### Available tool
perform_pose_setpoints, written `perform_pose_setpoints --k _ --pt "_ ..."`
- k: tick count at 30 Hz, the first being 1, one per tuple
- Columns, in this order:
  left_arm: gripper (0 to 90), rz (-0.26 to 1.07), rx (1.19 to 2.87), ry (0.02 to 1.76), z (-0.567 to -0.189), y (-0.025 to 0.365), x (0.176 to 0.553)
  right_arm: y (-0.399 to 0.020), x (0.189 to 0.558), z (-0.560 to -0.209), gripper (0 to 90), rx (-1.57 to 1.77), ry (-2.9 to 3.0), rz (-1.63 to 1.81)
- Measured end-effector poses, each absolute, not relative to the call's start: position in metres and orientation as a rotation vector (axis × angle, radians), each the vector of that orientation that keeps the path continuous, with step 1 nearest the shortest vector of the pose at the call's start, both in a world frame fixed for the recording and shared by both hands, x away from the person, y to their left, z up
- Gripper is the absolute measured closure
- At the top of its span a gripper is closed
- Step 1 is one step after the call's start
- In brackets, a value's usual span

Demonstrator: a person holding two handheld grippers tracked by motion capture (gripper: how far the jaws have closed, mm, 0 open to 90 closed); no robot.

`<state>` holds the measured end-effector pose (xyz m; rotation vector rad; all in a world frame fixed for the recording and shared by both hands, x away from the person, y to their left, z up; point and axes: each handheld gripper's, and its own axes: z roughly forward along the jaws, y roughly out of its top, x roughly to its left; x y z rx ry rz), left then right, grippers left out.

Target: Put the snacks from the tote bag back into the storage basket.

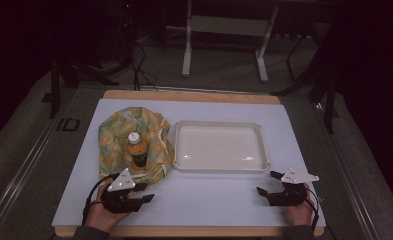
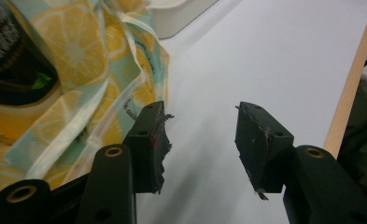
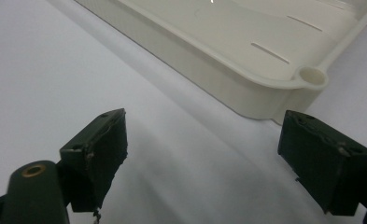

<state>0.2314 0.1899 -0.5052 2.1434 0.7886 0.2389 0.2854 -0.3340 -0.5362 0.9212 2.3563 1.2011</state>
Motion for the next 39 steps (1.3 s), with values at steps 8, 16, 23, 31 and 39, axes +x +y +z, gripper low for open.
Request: perform_pose_setpoints --k 8,16,23,31,39 --pt "53.0 0.249 2.174 0.780 -0.495 0.193 0.233 -0.334 0.285 -0.536 15.3 0.920 2.356 1.202" --pt "52.8 0.270 2.199 0.773 -0.487 0.195 0.236 -0.334 0.285 -0.536 15.3 0.919 2.356 1.205" --pt "53.9 0.281 2.241 0.776 -0.480 0.198 0.241 -0.334 0.285 -0.536 15.3 0.920 2.357 1.199" --pt "53.7 0.307 2.260 0.783 -0.471 0.205 0.247 -0.334 0.286 -0.536 15.3 0.922 2.360 1.202" --pt "53.1 0.338 2.299 0.782 -0.460 0.209 0.256 -0.335 0.286 -0.536 15.5 0.930 2.367 1.207"
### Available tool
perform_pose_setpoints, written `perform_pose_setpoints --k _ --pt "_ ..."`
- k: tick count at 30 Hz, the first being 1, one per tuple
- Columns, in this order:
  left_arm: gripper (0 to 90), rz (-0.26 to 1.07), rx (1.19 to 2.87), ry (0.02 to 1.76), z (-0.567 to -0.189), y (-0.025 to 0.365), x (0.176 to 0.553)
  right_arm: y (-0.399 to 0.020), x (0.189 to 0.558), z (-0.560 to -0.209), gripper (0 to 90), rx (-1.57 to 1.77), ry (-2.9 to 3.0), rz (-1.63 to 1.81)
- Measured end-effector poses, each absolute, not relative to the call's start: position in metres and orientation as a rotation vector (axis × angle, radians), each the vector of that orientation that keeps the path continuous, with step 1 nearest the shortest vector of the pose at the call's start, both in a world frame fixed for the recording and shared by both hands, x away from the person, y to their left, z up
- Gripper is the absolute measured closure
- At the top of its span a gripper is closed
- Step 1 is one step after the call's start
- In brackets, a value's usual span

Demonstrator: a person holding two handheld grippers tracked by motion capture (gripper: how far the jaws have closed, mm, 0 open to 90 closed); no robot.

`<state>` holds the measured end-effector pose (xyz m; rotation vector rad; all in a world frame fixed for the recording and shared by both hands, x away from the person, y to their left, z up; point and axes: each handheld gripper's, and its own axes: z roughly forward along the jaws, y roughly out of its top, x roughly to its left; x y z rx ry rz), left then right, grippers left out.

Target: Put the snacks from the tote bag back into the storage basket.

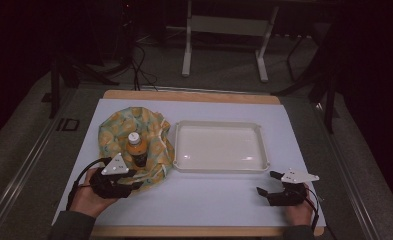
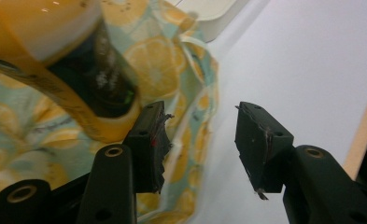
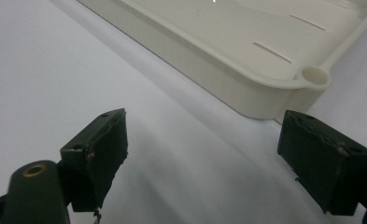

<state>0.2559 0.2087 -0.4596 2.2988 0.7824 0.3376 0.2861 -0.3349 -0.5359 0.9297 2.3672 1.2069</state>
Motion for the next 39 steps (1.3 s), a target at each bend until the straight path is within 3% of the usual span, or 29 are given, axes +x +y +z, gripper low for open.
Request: perform_pose_setpoints --k 39 --pt "52.9 0.382 2.404 0.805 -0.428 0.229 0.282 -0.334 0.286 -0.536 15.5 0.922 2.376 1.197"
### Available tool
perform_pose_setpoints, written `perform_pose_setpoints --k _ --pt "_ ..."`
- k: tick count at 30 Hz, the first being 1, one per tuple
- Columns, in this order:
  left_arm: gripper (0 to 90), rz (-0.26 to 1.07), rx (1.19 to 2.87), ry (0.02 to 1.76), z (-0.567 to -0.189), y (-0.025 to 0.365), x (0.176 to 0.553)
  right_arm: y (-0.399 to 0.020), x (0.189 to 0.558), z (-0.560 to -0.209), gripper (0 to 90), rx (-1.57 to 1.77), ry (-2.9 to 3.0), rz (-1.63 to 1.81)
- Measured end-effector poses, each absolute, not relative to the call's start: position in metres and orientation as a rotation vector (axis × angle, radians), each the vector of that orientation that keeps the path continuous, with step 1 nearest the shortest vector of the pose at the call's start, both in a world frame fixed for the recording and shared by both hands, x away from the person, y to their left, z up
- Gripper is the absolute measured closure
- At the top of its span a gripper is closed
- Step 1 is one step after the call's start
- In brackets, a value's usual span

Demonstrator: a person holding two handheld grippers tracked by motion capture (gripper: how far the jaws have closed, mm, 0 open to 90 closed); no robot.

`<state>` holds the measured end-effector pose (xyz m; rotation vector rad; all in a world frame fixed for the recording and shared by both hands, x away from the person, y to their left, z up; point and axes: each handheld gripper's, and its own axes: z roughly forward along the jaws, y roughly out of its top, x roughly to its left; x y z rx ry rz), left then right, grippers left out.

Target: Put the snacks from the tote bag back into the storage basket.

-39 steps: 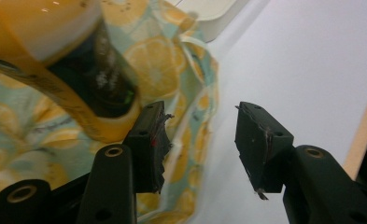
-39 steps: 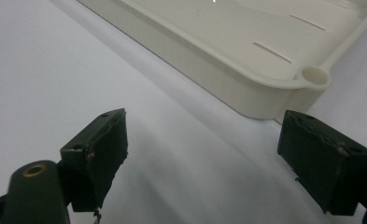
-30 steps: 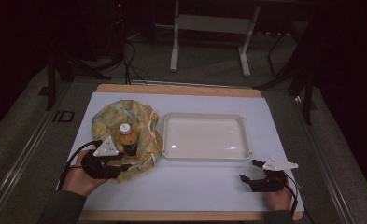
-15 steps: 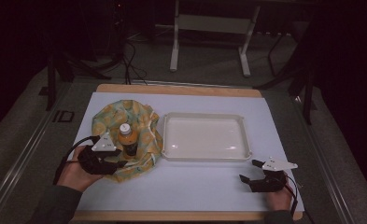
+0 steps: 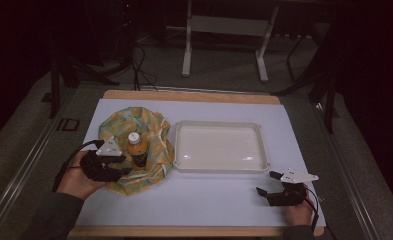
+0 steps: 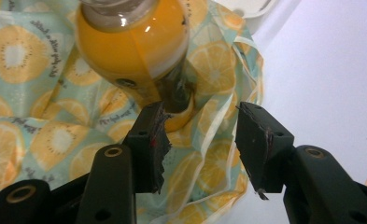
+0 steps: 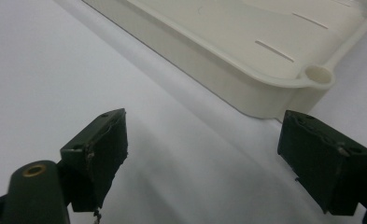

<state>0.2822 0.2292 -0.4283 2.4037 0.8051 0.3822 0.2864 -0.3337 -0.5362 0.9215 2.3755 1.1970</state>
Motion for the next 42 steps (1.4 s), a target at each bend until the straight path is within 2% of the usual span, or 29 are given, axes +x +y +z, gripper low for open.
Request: perform_pose_setpoints --k 42 --pt "52.0 0.411 2.478 0.818 -0.392 0.232 0.313 -0.334 0.286 -0.536 15.5 0.925 2.378 1.199"
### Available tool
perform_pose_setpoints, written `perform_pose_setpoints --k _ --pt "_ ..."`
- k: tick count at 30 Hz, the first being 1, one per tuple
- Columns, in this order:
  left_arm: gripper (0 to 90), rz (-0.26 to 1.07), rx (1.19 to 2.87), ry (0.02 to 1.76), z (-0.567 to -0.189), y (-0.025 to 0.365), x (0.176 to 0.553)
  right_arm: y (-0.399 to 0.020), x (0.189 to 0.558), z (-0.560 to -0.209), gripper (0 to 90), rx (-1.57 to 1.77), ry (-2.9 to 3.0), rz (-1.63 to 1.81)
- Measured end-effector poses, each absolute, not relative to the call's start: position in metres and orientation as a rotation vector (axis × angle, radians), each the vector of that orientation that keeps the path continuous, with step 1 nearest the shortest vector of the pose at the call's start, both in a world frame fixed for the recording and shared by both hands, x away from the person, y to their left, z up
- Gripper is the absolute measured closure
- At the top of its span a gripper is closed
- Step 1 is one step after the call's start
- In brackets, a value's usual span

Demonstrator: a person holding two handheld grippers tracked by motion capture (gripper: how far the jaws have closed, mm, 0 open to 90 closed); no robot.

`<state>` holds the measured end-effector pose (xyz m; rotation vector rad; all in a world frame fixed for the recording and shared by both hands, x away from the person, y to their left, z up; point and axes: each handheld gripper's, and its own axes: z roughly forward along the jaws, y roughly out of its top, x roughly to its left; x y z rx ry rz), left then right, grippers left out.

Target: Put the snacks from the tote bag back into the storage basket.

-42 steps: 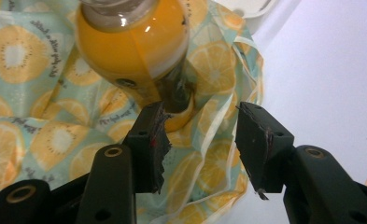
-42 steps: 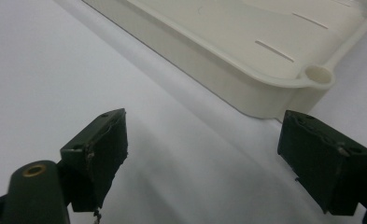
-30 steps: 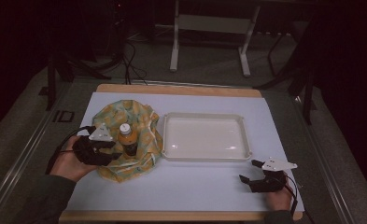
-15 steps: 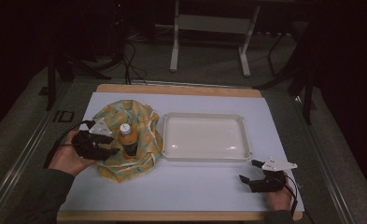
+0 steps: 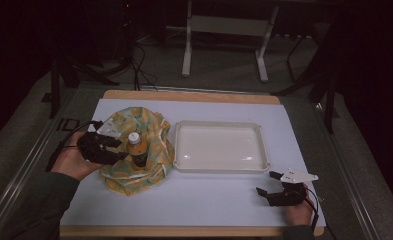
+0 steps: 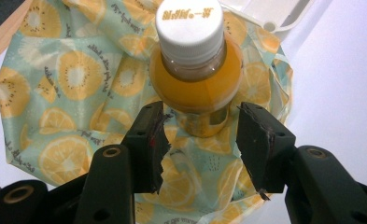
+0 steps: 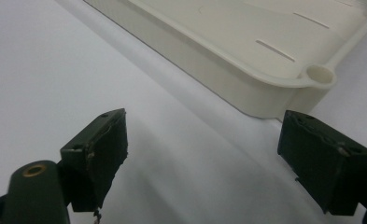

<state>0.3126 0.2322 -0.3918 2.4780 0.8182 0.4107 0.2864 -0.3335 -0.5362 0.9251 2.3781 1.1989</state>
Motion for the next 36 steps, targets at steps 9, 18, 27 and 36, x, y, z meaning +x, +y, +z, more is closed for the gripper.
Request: perform_pose_setpoints --k 9,18,27,36 --pt "51.4 0.395 2.492 0.811 -0.390 0.229 0.320 -0.333 0.287 -0.536 15.5 0.921 2.379 1.195" --pt "51.4 0.377 2.506 0.805 -0.386 0.224 0.329 -0.333 0.287 -0.536 15.5 0.920 2.383 1.191" --pt "51.5 0.363 2.533 0.792 -0.384 0.216 0.337 -0.333 0.287 -0.536 15.5 0.923 2.385 1.191" --pt "51.6 0.333 2.551 0.783 -0.383 0.209 0.346 -0.333 0.286 -0.536 15.5 0.923 2.384 1.194"
